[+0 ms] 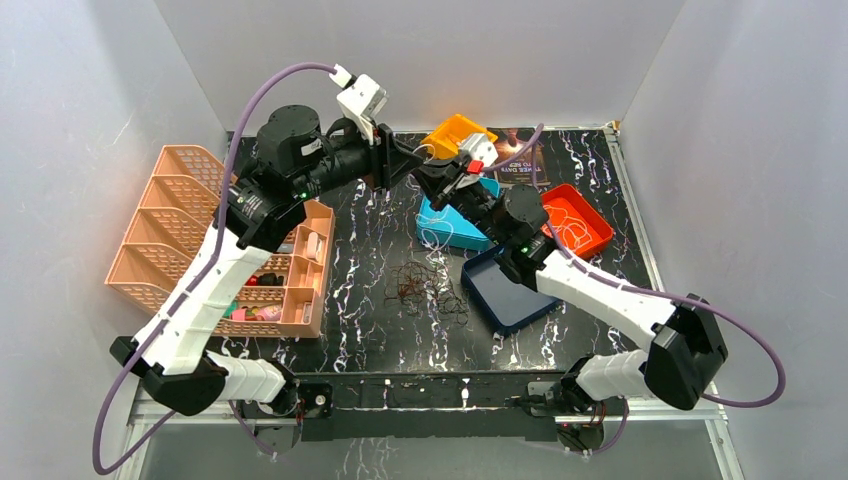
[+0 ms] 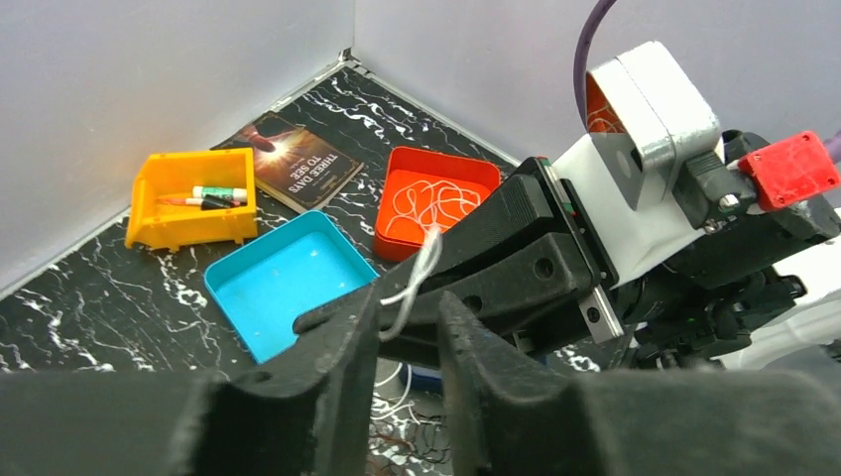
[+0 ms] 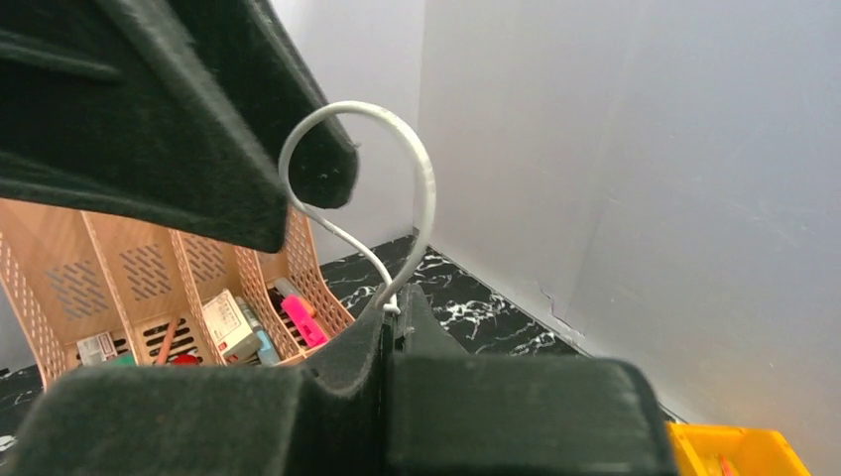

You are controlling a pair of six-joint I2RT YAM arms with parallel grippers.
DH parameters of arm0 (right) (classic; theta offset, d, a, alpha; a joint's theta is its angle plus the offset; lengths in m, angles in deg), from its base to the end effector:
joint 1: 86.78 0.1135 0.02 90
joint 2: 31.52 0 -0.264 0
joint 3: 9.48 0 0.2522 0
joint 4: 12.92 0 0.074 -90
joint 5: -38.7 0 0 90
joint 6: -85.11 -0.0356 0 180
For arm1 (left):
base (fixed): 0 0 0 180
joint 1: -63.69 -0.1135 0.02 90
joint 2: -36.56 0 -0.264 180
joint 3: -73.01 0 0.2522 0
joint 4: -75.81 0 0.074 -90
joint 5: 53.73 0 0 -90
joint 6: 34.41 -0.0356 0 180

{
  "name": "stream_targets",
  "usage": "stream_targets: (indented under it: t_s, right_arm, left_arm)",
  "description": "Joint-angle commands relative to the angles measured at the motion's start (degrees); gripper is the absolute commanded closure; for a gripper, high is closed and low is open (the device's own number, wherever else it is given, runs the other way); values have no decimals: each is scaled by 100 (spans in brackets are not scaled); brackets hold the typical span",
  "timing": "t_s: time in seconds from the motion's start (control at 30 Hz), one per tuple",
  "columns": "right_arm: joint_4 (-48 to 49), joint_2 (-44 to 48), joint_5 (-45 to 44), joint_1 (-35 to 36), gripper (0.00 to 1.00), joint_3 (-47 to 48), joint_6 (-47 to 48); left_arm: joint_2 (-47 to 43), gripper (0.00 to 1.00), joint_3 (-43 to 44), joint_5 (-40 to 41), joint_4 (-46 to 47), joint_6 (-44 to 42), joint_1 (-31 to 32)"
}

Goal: Untangle the cables

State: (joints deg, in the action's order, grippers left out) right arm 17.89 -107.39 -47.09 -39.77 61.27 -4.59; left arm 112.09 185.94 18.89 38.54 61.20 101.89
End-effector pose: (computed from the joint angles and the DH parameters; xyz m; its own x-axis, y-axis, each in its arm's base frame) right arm 0.2063 0.2252 0.3945 0.2996 0.3138 -0.9010 -0.7731 0.6333 -0.0365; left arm 0.1996 -0.1706 0.5226 -0.0789 -0.0567 -0.9953 0.8211 0.5624 -0.0971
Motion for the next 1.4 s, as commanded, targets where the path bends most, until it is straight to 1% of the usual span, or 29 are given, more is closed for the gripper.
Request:
stream_targets:
  t_s: [0.0,0.13,0.3,0.4,0.63,0.83,1.0,1.2,1.37]
  right_arm:
    - [-479,345,-543,11,100,469,29]
    - [-972,427,-877,5,100,688,182]
    - [-1580,524,-1452,-6,100,846,457]
    - [-1859,603,-1809,-54,100,874,582]
    - [-2482,707,-2325,-314,100,1051,705]
    - [-2985,772,-2234,-818,100,1367,386]
    - [-3311,882,-2265,-1088,100,1687,355]
    - [-3667,1040,-2654,-1361,100,1975,509]
    - [-3814,1071,-2976,-1809,100,2068,577]
  left_arm:
    - [-359,62,-59,-50,189,55,-5]
    - [-390,47,-140,-46,203,68,-5]
    - [-493,35,-238,43,239,74,-5]
    - [-559,30,-324,118,275,69,-5]
    - [-532,26,-488,147,276,55,-5]
    - [-455,25,-563,267,233,46,-5]
    - [-414,24,-713,365,197,72,-5]
    - [-348,24,-815,371,178,81,-5]
    - [-281,23,-801,381,147,66,-5]
